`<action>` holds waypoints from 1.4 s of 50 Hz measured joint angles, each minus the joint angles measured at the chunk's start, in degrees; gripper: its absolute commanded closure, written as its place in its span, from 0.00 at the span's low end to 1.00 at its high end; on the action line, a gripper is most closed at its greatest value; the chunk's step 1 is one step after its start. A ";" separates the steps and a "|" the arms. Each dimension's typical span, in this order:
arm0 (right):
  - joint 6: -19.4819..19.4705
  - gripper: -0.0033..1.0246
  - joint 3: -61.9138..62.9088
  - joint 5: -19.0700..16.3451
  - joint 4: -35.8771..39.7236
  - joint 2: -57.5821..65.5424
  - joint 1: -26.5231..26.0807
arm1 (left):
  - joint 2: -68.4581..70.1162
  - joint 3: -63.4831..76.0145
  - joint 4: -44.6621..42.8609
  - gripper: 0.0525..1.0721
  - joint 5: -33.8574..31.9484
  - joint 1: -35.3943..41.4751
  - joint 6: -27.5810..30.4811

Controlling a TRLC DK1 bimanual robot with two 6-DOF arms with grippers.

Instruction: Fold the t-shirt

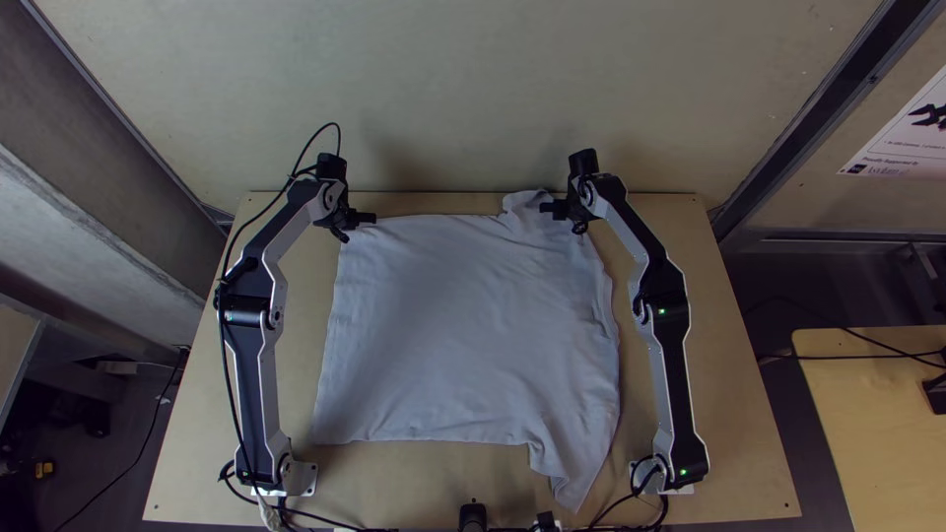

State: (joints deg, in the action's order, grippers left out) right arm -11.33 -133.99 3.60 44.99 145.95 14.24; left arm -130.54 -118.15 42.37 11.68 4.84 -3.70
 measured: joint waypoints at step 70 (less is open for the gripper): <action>-1.16 0.97 5.03 1.97 11.17 -17.79 -2.69 | 15.78 5.16 -1.40 0.97 -7.06 -3.67 -4.83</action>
State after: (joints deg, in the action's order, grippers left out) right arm -12.49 -128.97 5.56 56.16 128.16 11.55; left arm -114.76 -112.99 40.97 4.62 1.17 -8.54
